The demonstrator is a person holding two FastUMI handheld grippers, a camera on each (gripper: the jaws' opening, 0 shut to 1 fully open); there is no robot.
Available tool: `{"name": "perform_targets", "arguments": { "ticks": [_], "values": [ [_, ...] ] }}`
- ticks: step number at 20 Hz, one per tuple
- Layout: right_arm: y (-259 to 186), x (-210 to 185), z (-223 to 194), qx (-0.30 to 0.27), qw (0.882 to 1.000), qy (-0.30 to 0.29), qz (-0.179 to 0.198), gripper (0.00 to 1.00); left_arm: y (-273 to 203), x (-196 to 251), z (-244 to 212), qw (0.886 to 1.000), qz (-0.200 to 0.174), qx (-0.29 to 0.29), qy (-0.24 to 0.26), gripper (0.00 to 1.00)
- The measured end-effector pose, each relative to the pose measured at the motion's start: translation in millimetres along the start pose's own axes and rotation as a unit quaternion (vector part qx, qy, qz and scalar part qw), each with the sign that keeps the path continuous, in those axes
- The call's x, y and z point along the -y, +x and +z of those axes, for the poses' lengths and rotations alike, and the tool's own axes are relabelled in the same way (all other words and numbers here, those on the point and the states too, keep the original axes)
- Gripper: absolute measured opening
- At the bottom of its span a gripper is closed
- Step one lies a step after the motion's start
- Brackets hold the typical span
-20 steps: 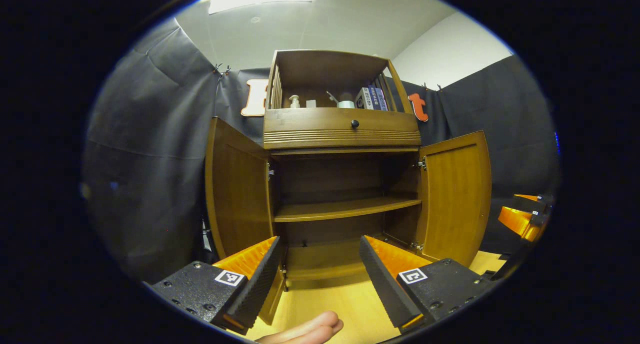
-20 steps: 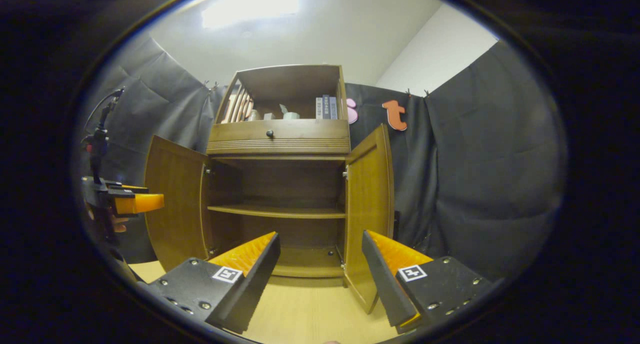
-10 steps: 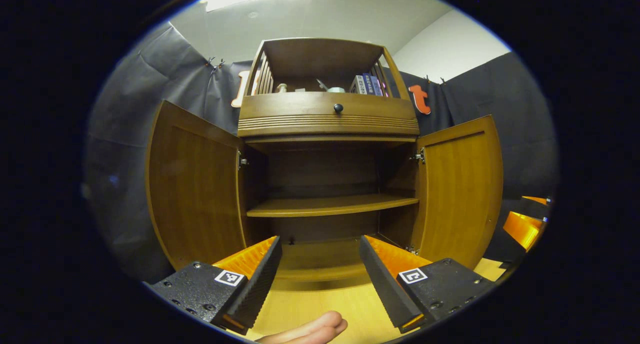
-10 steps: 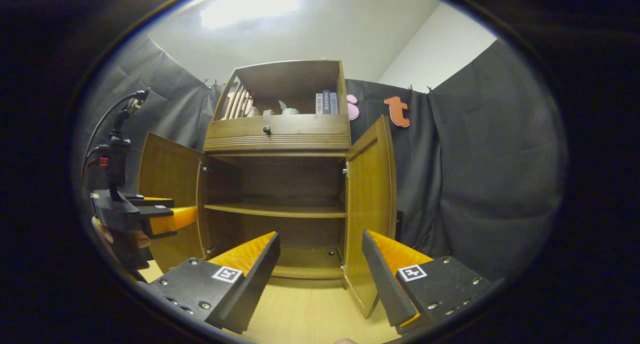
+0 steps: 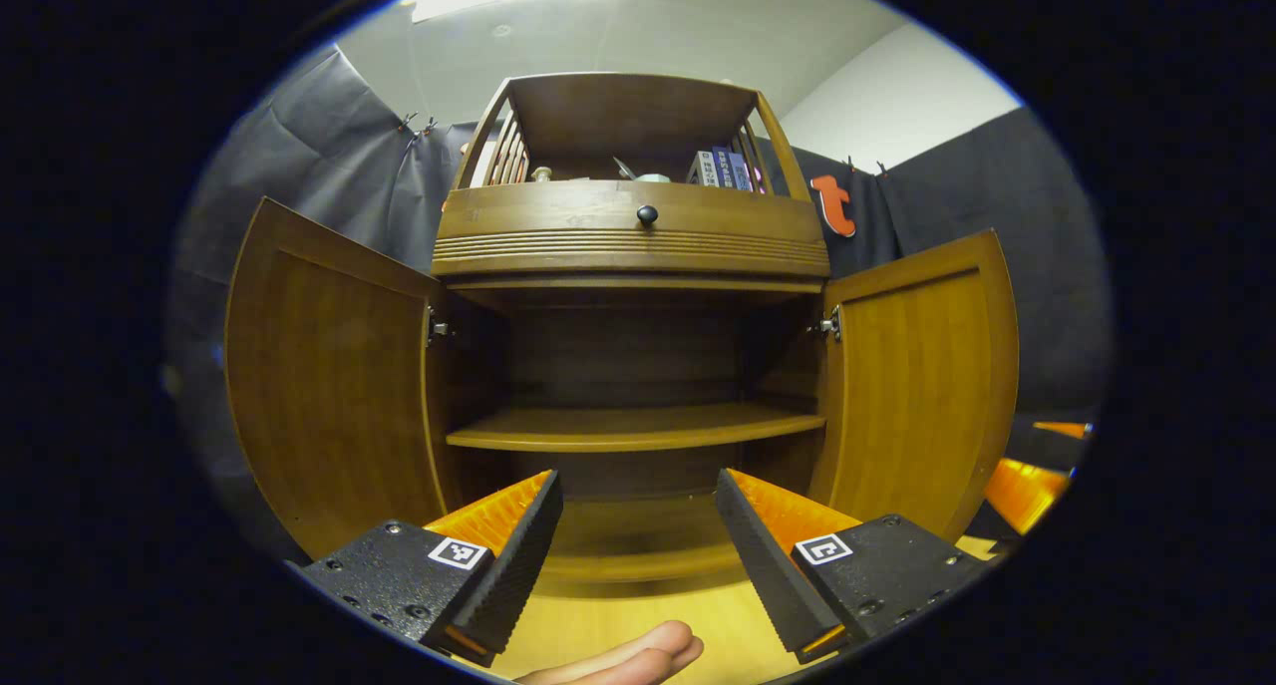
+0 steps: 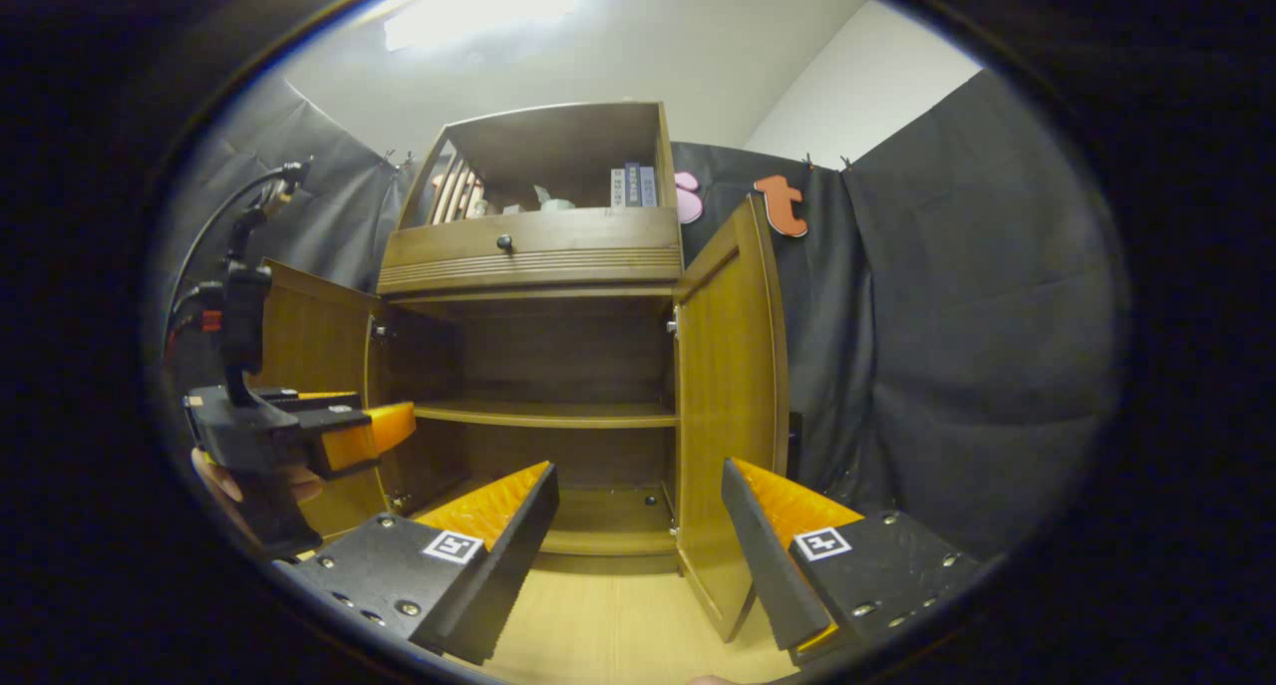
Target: Open the right door of the double-door shoe cabinet with the right hand, and open the left door with the left hand.
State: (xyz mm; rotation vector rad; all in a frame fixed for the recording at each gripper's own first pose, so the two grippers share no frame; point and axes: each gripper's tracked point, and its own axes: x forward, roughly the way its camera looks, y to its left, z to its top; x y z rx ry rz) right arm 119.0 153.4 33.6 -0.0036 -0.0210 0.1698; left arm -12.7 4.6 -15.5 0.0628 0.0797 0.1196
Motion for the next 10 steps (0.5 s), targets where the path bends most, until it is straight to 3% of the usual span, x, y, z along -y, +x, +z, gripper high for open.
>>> {"name": "perform_targets", "arguments": {
  "ticks": [4,7,10],
  "values": [
    [11,3,11,0.001,1.0,-0.004,-0.011,0.97,9,3,24,1.0,0.0,0.027,-0.002,0.97],
    [18,2,10,-0.003,1.0,-0.013,-0.018,0.97,12,2,33,0.998,0.002,0.053,-0.037,0.96],
    [25,2,-9,-0.014,1.0,-0.01,-0.022,0.97,20,8,14,0.998,-0.01,0.04,-0.049,0.93]
  ]
}}
